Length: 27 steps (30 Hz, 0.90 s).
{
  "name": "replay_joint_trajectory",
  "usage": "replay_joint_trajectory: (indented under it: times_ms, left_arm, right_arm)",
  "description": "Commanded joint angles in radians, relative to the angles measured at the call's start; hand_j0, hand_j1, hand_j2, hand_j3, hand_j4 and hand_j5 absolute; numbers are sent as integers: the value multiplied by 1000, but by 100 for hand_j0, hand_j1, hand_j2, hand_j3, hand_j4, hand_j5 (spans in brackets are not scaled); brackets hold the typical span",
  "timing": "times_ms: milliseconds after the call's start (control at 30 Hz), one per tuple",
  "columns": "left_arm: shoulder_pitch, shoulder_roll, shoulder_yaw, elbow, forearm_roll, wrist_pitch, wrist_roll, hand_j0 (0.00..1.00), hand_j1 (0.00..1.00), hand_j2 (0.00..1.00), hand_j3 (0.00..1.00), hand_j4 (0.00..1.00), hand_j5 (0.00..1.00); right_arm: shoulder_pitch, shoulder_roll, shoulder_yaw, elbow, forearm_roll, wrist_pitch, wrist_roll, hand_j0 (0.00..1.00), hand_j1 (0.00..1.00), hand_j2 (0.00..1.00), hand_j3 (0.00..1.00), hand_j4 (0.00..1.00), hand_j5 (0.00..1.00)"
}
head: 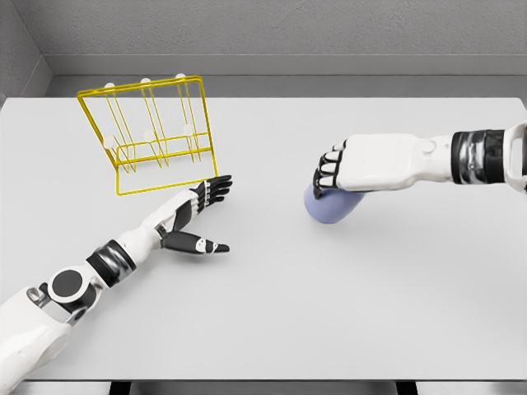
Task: Place the cup on the cup holder with both arms
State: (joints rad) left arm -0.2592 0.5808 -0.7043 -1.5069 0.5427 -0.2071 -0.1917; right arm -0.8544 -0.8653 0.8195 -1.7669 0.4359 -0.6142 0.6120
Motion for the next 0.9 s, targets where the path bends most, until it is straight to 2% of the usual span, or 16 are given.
replay_joint_trajectory:
  times_ms: [0,100,200,400,700,733,767,800,833,867]
  left_arm:
    - [0,1,0,4,3,0,0,100,100,100,100,100,100]
    - [-3,1,0,4,3,0,0,100,100,100,100,100,100]
    - [-3,1,0,5,3,0,0,100,100,100,100,100,100]
    - [-6,1,0,5,5,0,0,100,100,100,100,100,100]
    - [-9,1,0,11,5,0,0,100,100,100,100,100,100]
    - [-9,-1,0,11,5,0,0,100,100,100,100,100,100]
    - [-9,1,0,11,5,0,0,100,100,100,100,100,100]
    - [-9,1,0,11,5,0,0,100,100,100,100,100,100]
    - [-9,1,0,11,5,0,0,100,100,100,100,100,100]
    - [-9,1,0,11,5,0,0,100,100,100,100,100,100]
  right_arm:
    - [-2,34,10,0,-5,3,-1,53,53,53,53,53,53]
    - [-8,42,30,0,-5,3,-1,53,53,53,53,53,53]
    - [-25,80,75,0,-5,3,-1,53,53,53,53,53,53]
    - [-26,134,92,0,6,3,-1,53,53,53,53,53,53]
    - [-21,143,122,1,56,3,-1,55,55,55,55,55,55]
    - [-20,143,122,1,58,3,-1,59,59,59,59,59,59]
    - [-20,141,122,1,66,3,-1,70,70,70,70,70,70]
    - [-20,141,121,1,69,3,-1,90,90,90,90,90,90]
    - [-18,140,119,1,69,3,-1,99,99,99,99,99,99]
    - [-18,140,116,1,67,3,-1,99,99,99,99,99,99]
